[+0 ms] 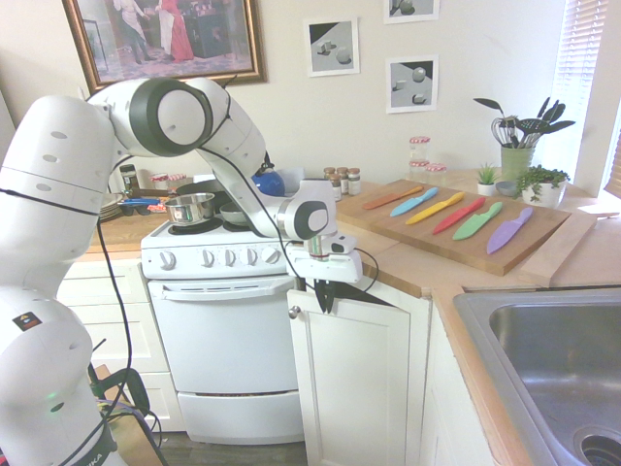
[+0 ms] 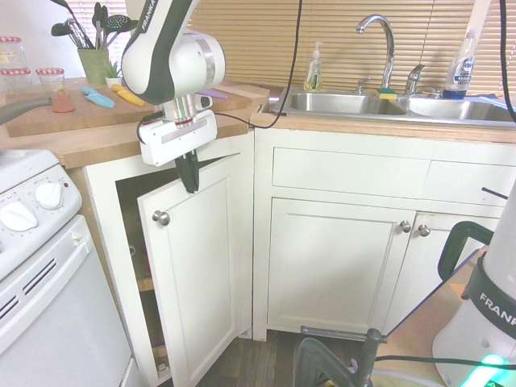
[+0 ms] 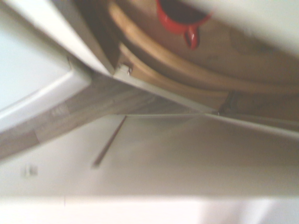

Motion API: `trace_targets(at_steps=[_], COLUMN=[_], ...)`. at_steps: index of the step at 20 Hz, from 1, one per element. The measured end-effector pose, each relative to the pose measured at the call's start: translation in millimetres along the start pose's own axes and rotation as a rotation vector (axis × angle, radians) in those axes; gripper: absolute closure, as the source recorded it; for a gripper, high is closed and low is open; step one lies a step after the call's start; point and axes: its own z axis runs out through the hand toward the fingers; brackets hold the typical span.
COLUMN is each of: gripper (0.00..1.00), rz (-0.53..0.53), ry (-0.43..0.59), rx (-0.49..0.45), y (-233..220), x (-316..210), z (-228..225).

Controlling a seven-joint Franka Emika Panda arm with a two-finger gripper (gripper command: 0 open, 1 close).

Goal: Close the cabinet

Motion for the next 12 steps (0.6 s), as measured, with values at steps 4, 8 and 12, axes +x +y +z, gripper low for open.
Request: trace_targets(at_steps=[4,8,12], gripper=[1.00,1.00,1.00], rz=[0.026,0.059,0.108], ry=[-0.005,0.002,0.001], rx=[0.013,0.022,0.022], y=[-2.4,17.0,64.8], x=[4.8,-12.8,-44.6], z=[-4.0,-13.6,-26.1])
